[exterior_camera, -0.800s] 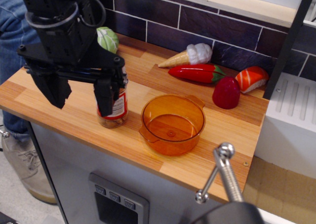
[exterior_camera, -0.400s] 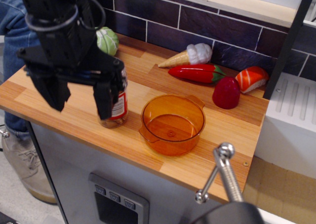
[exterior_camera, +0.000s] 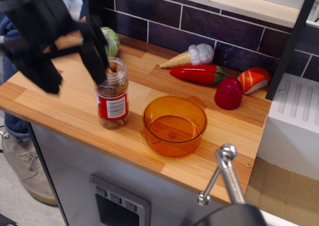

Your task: Pour almonds in pot

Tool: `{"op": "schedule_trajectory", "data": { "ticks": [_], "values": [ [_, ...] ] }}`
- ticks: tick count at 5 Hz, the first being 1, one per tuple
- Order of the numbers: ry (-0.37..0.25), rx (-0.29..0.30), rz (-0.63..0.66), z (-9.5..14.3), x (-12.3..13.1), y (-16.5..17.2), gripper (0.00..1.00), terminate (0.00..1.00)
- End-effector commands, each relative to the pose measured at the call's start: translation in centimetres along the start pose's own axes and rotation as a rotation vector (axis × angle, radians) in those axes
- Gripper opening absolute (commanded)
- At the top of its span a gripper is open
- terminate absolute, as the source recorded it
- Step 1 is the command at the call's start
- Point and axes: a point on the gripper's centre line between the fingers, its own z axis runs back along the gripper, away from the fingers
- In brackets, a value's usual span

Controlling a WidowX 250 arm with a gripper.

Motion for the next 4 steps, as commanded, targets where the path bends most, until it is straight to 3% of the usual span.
{"op": "schedule_trajectory", "data": {
  "ticks": [1,2,4],
  "values": [
    [0.098,-0.066,0.358,1.8,5.1,2.2,1.0,0.0],
    [0.261,-0.056,0.526,0.8,7.0,3.9,1.0,0.0],
    [0.334,0.035,0.664,-4.2,8.2,5.6,1.0,0.0]
  ]
}}
